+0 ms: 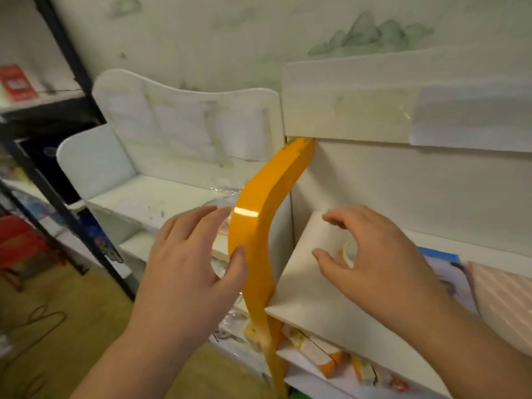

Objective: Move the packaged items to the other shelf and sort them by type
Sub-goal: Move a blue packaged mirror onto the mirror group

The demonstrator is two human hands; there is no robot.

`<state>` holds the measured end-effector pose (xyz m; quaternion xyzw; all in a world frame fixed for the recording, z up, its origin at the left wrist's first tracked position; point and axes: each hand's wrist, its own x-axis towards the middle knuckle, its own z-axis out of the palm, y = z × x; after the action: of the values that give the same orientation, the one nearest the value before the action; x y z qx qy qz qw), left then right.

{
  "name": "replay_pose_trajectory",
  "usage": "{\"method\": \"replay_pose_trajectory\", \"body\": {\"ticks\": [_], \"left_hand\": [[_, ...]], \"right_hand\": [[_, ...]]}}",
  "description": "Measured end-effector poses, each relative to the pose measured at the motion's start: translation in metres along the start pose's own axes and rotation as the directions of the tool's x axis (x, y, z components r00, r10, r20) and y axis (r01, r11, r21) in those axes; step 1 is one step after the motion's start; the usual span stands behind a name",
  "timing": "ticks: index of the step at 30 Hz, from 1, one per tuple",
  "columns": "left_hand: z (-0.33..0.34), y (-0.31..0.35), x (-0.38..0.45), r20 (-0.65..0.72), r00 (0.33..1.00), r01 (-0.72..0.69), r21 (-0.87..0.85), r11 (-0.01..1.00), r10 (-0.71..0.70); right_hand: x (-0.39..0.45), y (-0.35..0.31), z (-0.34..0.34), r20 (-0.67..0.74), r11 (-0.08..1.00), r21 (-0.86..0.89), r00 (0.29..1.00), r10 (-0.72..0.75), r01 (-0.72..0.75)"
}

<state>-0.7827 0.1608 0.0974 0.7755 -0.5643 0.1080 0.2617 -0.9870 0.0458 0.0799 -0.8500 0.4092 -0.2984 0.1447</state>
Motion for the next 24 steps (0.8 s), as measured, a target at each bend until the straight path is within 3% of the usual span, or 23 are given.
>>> {"method": "replay_pose_trajectory", "body": {"ticks": [4,13,18,24], "left_hand": [[-0.012,-0.08,-0.004,0.077,0.987,0.143,-0.015,0.99,-0.142],[-0.028,-0.252,-0.002,0.202,0.963,0.197,-0.061,0.979,-0.181],[-0.018,-0.302,0.009,0.289,0.948,0.173,-0.124,0.977,-0.131],[0.016,-0.315,0.045,0.361,0.931,0.133,-0.209,0.969,-0.05]], "right_hand": [[0.019,-0.067,0.037,0.021,0.996,-0.052,0.997,-0.069,0.07],[0.053,-0.184,0.138,0.05,0.991,-0.109,0.996,-0.074,0.079],[0.064,-0.203,0.19,0.109,0.987,-0.161,0.994,0.032,-0.014],[0.086,-0.196,0.22,0.108,0.983,-0.135,0.985,0.136,-0.121]]}}
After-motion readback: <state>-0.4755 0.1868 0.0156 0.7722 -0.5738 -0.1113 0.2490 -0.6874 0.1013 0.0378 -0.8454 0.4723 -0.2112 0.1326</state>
